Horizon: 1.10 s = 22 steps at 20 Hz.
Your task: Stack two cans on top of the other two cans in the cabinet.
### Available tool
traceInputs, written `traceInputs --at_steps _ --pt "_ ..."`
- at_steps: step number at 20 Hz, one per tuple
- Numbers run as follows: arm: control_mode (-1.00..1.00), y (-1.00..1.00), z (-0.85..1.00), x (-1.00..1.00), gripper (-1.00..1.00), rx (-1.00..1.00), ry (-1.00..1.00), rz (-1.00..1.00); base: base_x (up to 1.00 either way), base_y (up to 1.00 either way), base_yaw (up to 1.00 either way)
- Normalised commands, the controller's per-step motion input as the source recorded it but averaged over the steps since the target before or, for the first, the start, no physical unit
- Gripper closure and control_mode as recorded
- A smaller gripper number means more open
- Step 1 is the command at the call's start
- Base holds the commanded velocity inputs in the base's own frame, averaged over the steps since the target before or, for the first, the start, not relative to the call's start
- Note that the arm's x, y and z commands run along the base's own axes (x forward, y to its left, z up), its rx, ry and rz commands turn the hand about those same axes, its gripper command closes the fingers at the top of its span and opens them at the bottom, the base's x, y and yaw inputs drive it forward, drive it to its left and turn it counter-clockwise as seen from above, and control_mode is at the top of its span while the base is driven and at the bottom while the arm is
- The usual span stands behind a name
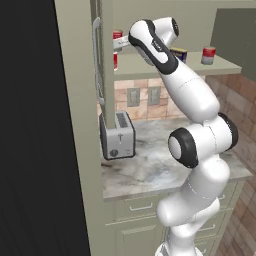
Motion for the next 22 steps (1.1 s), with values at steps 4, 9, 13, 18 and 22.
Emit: traceInputs --at_steps 4,9,13,18,22 --pt "-1.0 0.09 -0.04 0.03 1.0 -0.02 -0.03 0.0 0.0 0.0 0.0" --pt "-1.0 0.08 -0.05 -0.01 1.0 0.0 0.0 0.0 0.0 0.0 0.0" --pt "-1.0 0.03 -0.18 0.0 1.0 0.0 0.0 0.0 0.0 0.0 0.0" --pt "-1.0 0.02 -0.12 0.12 1.0 0.0 0.0 0.0 0.0 0.0 0.0" --pt "-1.0 0.02 -0.05 0.09 1.0 0.0 0.0 0.0 0.0 0.0 0.0"
